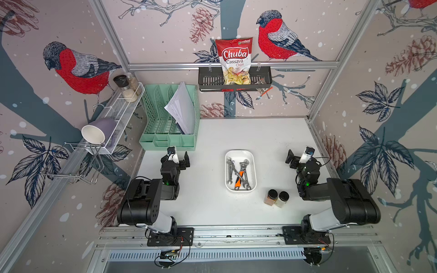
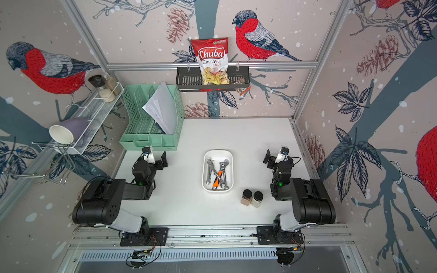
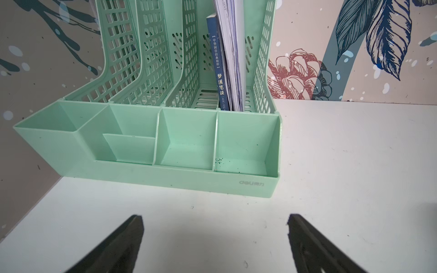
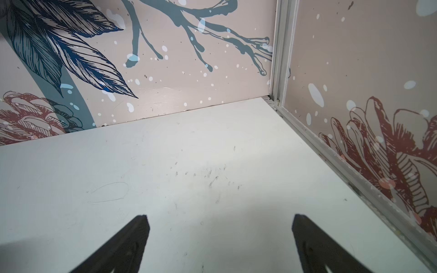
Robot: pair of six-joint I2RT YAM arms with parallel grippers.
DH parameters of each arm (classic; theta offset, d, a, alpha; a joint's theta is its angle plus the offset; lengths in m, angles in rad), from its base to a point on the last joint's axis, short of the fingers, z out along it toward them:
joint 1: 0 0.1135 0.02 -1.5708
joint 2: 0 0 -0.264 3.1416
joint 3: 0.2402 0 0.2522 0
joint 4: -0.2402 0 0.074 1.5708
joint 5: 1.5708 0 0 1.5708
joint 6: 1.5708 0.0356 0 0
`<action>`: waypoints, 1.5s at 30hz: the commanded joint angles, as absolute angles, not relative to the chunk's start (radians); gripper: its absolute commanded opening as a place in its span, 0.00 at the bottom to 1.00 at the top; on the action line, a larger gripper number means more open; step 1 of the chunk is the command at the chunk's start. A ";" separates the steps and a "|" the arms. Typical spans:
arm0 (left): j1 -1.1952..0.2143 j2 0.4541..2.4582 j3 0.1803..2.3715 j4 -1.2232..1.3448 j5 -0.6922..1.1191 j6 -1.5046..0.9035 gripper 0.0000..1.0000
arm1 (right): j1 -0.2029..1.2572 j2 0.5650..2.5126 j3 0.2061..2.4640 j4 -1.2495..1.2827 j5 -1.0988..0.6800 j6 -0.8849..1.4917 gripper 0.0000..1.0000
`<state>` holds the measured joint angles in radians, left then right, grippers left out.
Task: Take out the wrench from the storage box
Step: Move the storage box to the center of the board.
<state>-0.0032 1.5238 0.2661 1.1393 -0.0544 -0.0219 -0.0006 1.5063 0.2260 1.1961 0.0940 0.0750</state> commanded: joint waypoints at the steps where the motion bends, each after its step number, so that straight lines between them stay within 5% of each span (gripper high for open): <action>1: -0.004 1.520 0.266 1.177 -0.057 -0.022 0.99 | 0.000 1.505 0.229 1.219 0.085 0.071 1.00; 22: -0.001 1.520 0.267 1.175 -0.055 -0.024 0.99 | 0.025 1.505 0.227 1.222 0.135 0.056 1.00; 26: -0.014 1.506 0.277 1.154 -0.109 -0.022 0.99 | 0.059 1.465 0.247 1.190 0.269 0.057 1.00; 32: -0.111 1.427 0.614 0.510 -0.322 -0.126 0.96 | 0.218 1.295 0.596 0.510 0.402 0.141 1.00; 36: -0.264 1.393 0.736 0.275 -0.343 -0.267 0.93 | 0.298 1.282 0.849 0.094 0.252 0.340 1.00; 45: -0.542 1.461 0.915 -0.069 -0.010 -0.556 0.92 | 0.531 1.245 0.879 -0.224 -0.005 0.397 1.00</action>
<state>-0.4889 1.4544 0.9112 0.0677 -0.1101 -0.4465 0.4892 1.2625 0.8951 -0.0601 0.0811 0.3470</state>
